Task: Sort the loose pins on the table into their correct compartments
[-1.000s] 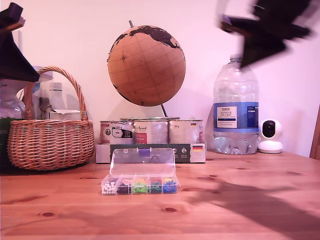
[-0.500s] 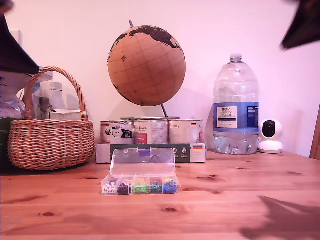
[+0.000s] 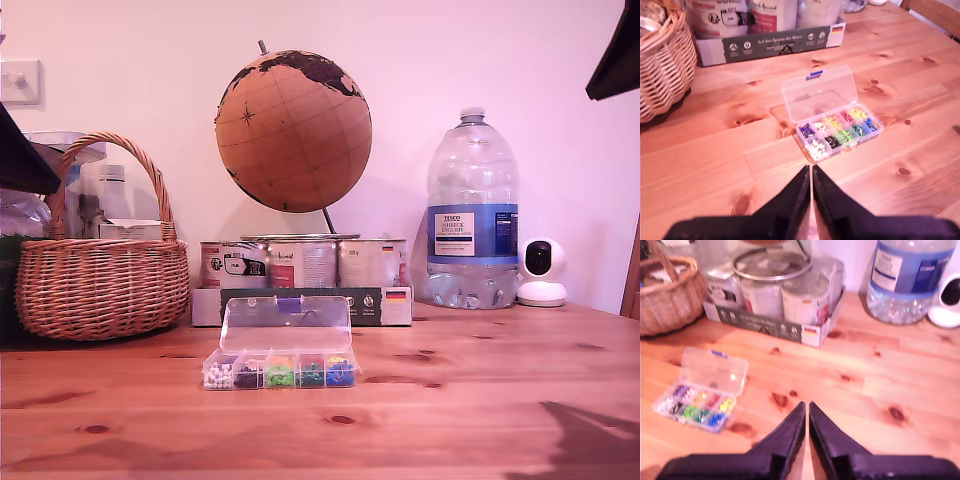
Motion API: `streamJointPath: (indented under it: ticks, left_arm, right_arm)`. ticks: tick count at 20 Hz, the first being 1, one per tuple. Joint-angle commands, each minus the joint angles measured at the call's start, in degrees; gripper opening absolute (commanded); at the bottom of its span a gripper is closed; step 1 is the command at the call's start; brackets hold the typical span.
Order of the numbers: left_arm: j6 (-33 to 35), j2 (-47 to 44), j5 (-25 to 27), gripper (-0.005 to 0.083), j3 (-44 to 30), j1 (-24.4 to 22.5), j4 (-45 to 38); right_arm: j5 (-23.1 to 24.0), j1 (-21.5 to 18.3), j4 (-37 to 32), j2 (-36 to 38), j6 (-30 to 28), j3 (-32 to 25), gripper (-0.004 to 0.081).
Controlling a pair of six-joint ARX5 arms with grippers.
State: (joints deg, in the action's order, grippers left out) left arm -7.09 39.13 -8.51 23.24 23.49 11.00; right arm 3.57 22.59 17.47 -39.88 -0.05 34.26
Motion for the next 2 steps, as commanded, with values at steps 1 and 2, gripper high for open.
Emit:
streamJointPath:
  ticks: [1,2]
  left_arm:
    - [0.00,0.20,-0.04,-0.0022,-0.44,-0.02,-0.09]
    - [0.00,0.17,-0.04,-0.0021,-0.44,-0.02,-0.09]
  right_arm:
    - [-0.02,0.22,0.46,-0.07,0.04,-0.92,-0.0013]
    - [-0.04,0.24,0.98,-0.07,0.07,-0.92,-0.0012]
